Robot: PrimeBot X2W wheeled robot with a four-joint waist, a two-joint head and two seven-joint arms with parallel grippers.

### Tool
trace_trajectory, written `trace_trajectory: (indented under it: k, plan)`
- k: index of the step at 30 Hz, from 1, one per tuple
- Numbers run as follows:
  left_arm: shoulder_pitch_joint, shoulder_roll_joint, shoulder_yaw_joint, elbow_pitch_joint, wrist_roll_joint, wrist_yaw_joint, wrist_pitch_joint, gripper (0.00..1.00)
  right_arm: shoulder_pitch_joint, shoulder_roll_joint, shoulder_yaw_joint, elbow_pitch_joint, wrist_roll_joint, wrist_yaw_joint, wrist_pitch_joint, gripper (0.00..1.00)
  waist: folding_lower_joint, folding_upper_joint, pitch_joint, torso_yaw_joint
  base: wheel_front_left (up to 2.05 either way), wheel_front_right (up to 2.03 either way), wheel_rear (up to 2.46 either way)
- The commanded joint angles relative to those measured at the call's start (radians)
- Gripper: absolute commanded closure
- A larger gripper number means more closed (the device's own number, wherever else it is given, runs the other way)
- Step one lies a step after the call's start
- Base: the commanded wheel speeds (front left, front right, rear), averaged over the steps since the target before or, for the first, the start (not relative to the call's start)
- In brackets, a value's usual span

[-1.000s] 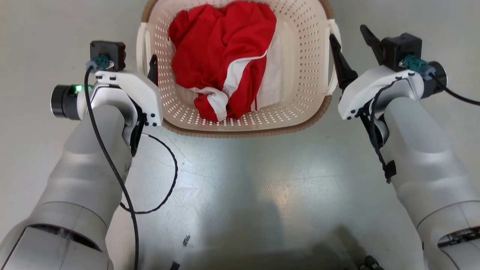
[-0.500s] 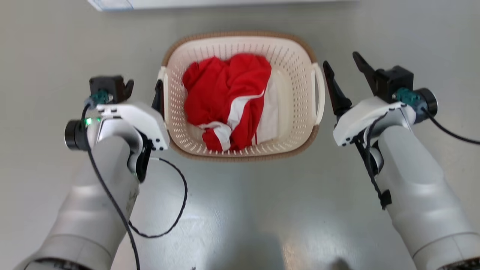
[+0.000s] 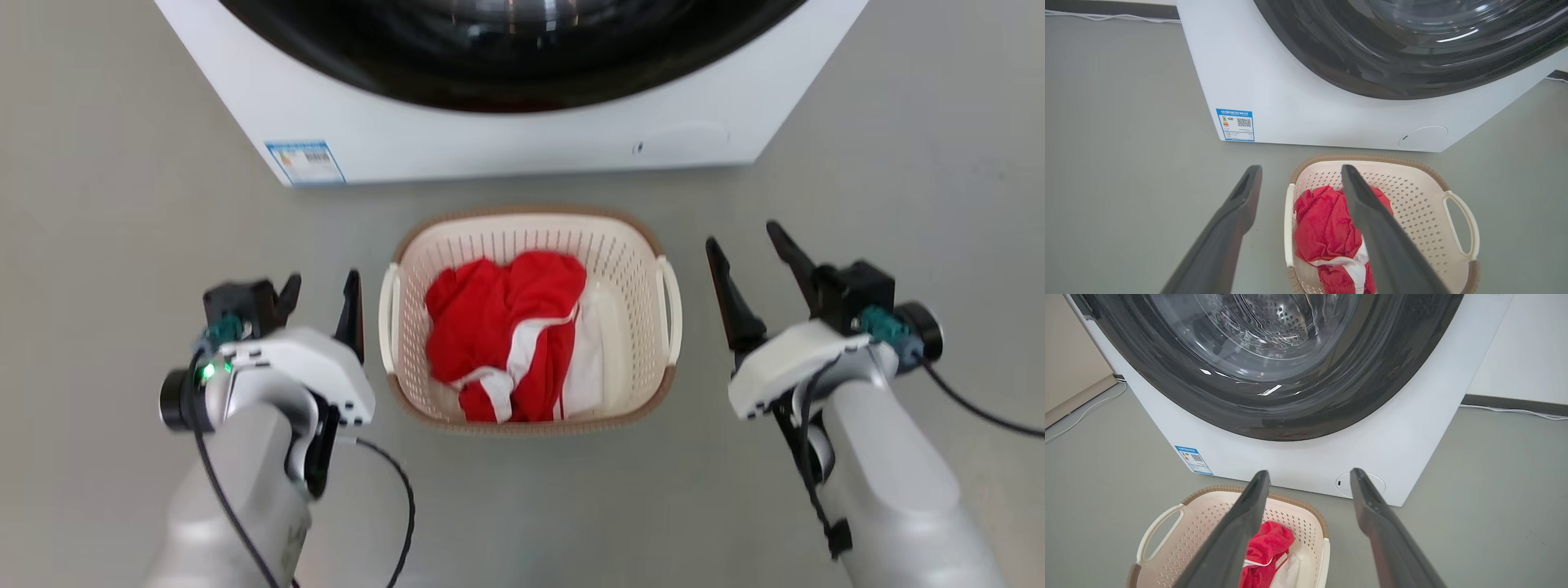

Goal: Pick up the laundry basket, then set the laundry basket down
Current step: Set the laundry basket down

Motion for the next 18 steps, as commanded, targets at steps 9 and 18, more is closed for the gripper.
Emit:
trace_trajectory:
  k: [9, 18]
  plan:
    - [0.21, 0.031, 0.121, -0.165, 0.062, -0.004, -0.006, 0.0, 0.156, 0.012, -0.002, -0.102, -0.031, -0.002, -0.004, 0.0, -0.0001, 0.0, -0.212, -0.012, 0.0, 0.0, 0.0]
    - [0.375, 0.013, 0.197, -0.279, 0.093, -0.012, -0.006, 0.0, 0.252, 0.012, -0.016, -0.148, -0.036, -0.002, -0.004, 0.0, -0.0001, 0.0, -0.306, -0.016, 0.0, 0.0, 0.0]
